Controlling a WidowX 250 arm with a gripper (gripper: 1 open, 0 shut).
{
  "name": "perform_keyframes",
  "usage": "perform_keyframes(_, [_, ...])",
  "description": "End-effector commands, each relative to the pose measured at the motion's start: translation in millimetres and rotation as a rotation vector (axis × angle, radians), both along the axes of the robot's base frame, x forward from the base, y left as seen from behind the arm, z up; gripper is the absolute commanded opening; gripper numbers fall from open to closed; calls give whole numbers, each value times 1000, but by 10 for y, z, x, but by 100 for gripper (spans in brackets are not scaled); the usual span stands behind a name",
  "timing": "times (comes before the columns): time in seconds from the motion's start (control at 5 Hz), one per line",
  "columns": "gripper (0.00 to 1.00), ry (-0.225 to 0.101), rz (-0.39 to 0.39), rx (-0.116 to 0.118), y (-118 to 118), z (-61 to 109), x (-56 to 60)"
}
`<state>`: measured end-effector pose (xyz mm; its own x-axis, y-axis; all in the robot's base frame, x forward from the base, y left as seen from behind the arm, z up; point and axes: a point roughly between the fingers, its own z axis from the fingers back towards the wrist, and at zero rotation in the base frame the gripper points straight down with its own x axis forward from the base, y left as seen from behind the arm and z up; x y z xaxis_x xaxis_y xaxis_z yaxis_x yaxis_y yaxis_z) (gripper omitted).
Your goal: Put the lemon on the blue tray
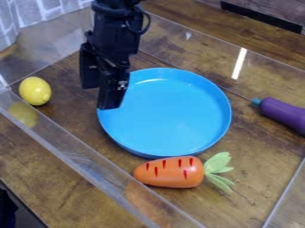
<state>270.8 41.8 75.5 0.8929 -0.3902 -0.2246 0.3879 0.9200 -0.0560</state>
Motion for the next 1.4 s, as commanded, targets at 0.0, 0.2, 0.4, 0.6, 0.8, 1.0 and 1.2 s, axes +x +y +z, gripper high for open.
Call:
perform_keyframes(0.0, [100,-35,-38,8,150,70,6])
perform_keyframes(0.2, [100,-32,-62,12,237,67,-37])
perform_keyframes(0.4, [100,-25,-83,18,342,45,-70])
perform_keyframes(0.6, [100,-20,-94,27,476,29,-120])
perform_keyframes(0.8, [100,-32,-70,30,666,3,-132])
perform_keyframes(1.0, [100,-43,-22,26,840,-47,-113])
perform_keyframes(1.2, [100,-42,-3,25,946,-133,-67])
